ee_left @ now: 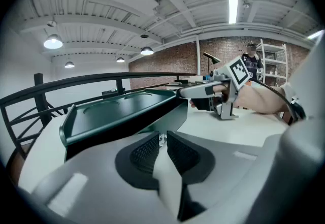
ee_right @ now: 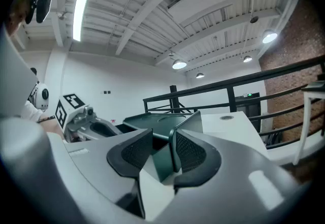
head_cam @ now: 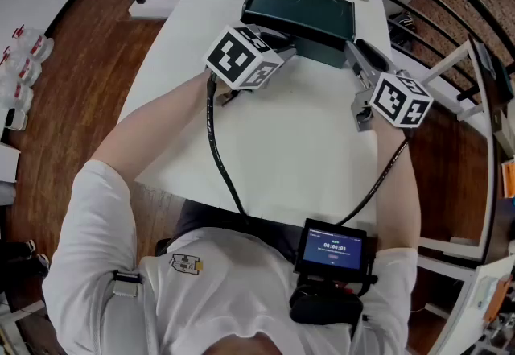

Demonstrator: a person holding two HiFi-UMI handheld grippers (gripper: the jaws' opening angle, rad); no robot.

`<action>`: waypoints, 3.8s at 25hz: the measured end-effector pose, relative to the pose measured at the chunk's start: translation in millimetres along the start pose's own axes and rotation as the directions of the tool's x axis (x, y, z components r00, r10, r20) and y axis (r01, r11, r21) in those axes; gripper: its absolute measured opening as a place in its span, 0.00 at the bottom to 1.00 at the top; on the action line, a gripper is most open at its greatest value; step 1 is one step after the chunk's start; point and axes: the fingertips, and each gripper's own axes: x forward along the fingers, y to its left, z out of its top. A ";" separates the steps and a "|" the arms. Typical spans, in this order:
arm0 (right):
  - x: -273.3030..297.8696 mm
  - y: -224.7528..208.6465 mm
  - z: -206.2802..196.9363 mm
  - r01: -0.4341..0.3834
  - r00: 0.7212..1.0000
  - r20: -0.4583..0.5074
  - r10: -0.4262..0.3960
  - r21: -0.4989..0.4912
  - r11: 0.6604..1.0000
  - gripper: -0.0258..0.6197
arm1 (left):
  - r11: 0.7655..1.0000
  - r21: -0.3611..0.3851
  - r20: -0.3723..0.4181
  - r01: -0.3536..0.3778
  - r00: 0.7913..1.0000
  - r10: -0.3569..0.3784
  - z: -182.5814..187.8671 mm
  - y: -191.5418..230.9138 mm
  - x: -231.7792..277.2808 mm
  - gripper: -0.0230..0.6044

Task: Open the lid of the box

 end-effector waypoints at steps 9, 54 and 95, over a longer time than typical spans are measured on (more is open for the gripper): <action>-43.9 15.7 -6.7 -0.016 1.000 0.003 0.016 0.071 0.997 0.24 | 0.999 0.007 -0.017 0.044 0.999 -0.043 -22.8 -53.0 -45.9 0.11; -158.0 193.0 -62.8 -0.230 0.973 -0.065 0.223 -0.123 0.966 0.04 | 0.991 -0.116 0.310 0.071 0.950 -0.032 -42.4 -103.5 -183.2 0.04; -155.8 195.2 -66.3 -0.251 0.967 -0.076 0.242 -0.128 0.960 0.04 | 0.989 -0.130 0.285 0.069 0.958 -0.029 -44.8 -103.1 -180.2 0.04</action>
